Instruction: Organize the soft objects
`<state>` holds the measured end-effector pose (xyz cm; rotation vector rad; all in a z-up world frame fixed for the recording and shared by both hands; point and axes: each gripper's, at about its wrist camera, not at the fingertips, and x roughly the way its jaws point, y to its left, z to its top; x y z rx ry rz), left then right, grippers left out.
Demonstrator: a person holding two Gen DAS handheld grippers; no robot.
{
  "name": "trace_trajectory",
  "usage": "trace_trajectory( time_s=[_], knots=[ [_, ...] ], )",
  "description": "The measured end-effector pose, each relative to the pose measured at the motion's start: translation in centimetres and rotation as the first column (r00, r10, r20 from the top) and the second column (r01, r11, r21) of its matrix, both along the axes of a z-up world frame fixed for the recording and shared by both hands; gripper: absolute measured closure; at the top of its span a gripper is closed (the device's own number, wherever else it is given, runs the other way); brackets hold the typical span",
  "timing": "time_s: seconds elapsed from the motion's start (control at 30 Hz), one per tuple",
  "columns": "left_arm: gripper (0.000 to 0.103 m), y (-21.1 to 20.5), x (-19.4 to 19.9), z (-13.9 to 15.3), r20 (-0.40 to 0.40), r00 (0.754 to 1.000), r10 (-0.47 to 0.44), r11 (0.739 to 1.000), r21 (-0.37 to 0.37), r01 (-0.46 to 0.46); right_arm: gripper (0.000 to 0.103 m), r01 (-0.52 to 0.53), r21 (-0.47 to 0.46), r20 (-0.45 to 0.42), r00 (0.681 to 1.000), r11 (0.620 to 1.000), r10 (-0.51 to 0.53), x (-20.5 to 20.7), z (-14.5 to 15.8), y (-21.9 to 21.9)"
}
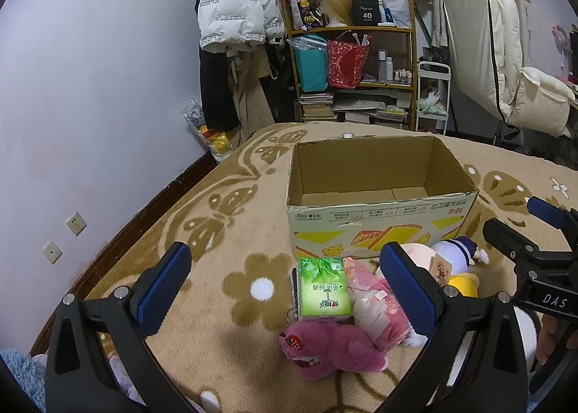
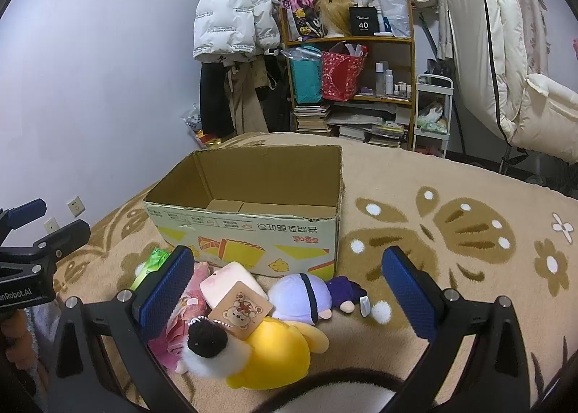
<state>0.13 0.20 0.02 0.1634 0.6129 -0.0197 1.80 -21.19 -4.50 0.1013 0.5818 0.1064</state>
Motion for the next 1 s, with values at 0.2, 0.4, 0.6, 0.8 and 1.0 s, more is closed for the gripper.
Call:
trace_trajectory(
  time_s=[0.2, 0.4, 0.6, 0.8, 1.0],
  knots=[
    [0.0, 0.0, 0.0, -0.2, -0.004, 1.0, -0.002, 1.0, 0.003, 0.002, 0.0, -0.002, -0.001, -0.001, 1.0, 1.0, 0.002, 0.0, 0.0, 0.0],
    [0.0, 0.0, 0.1, -0.4, -0.012, 1.0, 0.002, 1.0, 0.005, -0.002, 0.0, 0.0, -0.001, -0.001, 1.0, 1.0, 0.0, 0.0, 0.0, 0.0],
    [0.0, 0.4, 0.6, -0.8, -0.054, 0.999, 0.005, 1.0, -0.019, -0.006, 0.0, -0.008, 0.011, -0.015, 1.0, 1.0, 0.008, 0.1, -0.2, -0.2],
    [0.0, 1.4, 1.5, -1.4, -0.114, 0.993, 0.01, 0.995, -0.096, -0.021, 0.0, -0.015, 0.03, -0.033, 0.999, 0.999, 0.016, 0.2, -0.3, -0.4],
    [0.0, 2.1, 2.6, -2.1, -0.173, 0.984, 0.033, 0.99, -0.126, -0.056, 0.0, -0.019, 0.035, -0.053, 0.998, 0.999, 0.021, 0.6, -0.3, -0.3]
  ],
)
